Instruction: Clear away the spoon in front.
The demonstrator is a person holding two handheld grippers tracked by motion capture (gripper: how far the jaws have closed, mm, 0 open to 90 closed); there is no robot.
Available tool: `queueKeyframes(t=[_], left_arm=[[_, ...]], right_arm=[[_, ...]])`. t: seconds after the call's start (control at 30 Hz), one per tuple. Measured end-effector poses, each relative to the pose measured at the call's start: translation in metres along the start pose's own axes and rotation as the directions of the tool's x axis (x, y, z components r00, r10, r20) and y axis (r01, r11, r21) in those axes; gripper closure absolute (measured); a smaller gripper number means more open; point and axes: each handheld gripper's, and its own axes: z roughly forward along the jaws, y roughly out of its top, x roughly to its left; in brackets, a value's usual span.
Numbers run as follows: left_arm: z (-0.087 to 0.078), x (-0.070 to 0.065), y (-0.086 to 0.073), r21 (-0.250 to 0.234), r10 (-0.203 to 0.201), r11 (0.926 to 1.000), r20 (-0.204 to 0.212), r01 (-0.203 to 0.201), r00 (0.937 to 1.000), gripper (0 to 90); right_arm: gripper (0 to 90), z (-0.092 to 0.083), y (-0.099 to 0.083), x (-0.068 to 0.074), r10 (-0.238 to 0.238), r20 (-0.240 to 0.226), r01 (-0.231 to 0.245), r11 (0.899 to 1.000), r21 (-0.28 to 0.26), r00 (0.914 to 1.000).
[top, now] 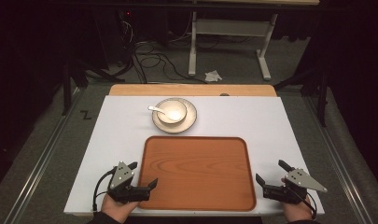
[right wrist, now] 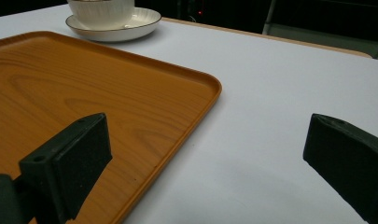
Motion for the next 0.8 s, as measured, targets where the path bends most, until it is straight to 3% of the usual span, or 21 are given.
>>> queueKeyframes(t=[0.8], left_arm=[[-0.0029,0.0001,0.0036,-0.016,0.000,0.9999,-0.008,0.000,1.0000,5.0]], right_arm=[[1.6,-0.0017,-0.0008,0.0007,0.001,0.003,-0.001,1.000,0.006,1.0000]])
